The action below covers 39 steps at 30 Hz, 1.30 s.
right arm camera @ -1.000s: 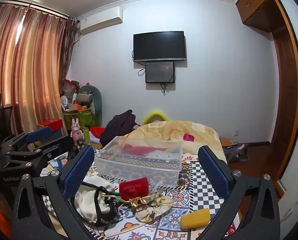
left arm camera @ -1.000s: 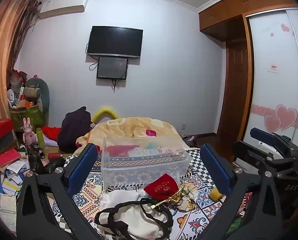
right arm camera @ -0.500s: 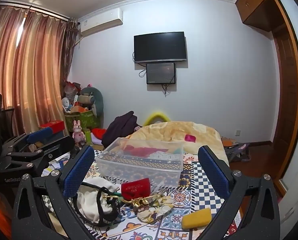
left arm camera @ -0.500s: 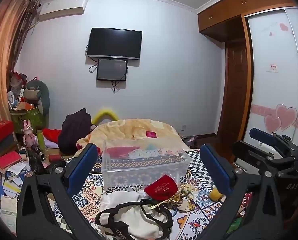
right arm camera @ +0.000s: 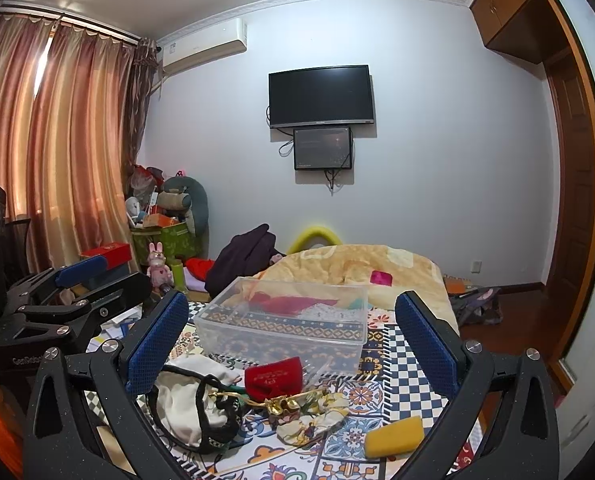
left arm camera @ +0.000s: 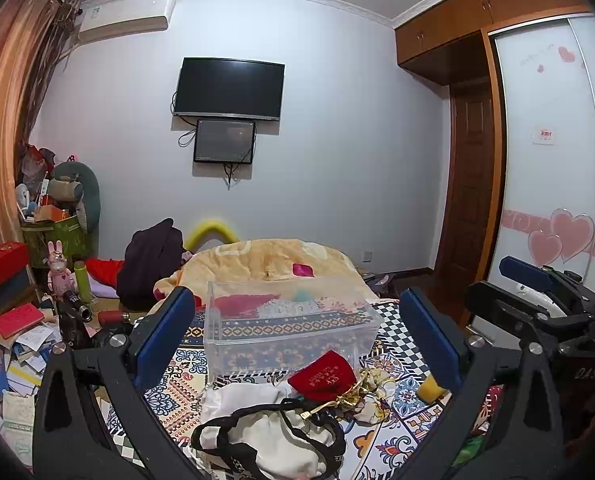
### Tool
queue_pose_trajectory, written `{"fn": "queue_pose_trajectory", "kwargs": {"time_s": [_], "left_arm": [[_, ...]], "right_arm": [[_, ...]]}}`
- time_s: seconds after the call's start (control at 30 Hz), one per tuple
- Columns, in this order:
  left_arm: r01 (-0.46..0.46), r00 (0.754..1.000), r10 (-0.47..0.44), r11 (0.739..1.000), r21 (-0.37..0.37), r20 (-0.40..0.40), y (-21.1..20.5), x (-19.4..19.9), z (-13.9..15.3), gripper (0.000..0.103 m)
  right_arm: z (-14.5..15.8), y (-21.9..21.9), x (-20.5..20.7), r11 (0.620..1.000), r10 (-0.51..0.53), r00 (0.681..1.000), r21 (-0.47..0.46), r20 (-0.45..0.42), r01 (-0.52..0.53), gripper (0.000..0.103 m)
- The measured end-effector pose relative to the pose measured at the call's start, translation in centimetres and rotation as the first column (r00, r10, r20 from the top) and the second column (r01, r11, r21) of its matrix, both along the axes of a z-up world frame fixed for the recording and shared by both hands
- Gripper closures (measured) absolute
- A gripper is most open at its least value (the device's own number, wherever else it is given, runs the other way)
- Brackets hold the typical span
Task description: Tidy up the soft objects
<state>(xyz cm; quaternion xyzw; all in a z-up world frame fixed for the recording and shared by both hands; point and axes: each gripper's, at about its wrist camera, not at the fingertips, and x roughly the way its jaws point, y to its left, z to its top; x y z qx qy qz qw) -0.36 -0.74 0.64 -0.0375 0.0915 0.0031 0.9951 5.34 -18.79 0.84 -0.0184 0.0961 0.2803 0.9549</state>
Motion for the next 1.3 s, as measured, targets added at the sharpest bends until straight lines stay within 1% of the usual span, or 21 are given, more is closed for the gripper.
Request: {"fn": "queue_pose_trajectory", "kwargs": {"time_s": [1.3], "left_arm": [[-0.004, 1.0, 0.004, 1.0, 0.0, 0.009, -0.02, -0.14, -0.03, 0.0]], "right_arm": [[0.32, 0.03, -0.67, 1.0, 0.011, 1.0, 0.015, 0.006, -0.011, 0.0]]}}
